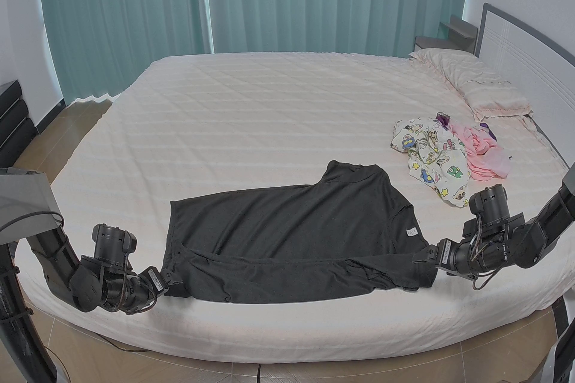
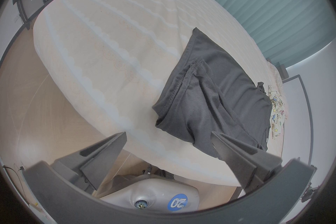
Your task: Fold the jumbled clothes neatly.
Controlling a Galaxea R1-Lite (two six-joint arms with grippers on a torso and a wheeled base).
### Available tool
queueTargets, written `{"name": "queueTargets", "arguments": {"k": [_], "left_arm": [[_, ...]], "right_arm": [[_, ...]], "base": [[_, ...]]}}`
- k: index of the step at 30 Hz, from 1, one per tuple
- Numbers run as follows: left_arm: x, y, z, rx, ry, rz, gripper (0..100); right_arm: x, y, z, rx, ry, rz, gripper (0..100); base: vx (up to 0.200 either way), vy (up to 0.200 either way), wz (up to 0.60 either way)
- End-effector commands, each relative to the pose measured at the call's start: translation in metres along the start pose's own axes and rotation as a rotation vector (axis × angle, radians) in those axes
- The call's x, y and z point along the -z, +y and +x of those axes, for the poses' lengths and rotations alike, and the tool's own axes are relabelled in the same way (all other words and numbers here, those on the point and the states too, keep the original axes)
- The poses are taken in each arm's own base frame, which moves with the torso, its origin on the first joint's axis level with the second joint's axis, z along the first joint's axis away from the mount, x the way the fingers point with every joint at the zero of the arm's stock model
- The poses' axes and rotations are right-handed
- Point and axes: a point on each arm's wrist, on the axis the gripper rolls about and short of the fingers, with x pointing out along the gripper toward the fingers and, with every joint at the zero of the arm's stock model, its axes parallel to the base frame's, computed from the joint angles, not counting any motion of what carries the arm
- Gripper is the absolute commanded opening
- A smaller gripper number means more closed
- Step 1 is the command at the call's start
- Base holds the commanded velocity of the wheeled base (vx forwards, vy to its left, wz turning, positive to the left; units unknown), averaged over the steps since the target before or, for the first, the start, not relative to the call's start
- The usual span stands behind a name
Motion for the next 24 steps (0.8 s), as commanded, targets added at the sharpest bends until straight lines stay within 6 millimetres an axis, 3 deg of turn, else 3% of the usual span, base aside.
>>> {"name": "queueTargets", "arguments": {"k": [1,10,22,24], "left_arm": [[0.000,0.001,0.001,0.015,0.005,-0.002,100],[-0.004,-0.002,0.000,0.027,-0.025,-0.027,100],[-0.008,-0.004,0.000,0.045,-0.067,-0.059,100],[-0.010,-0.006,-0.002,0.059,-0.094,-0.065,100]], "right_arm": [[0.010,-0.008,0.017,0.011,0.029,0.067,100],[0.033,-0.022,0.011,-0.073,0.000,0.142,100],[0.032,-0.024,0.007,-0.102,-0.046,0.142,100],[0.033,-0.022,0.006,-0.104,-0.046,0.137,100]], "base": [[0.000,0.000,0.00],[0.000,0.000,0.00],[0.000,0.000,0.00],[0.200,0.000,0.00]]}}
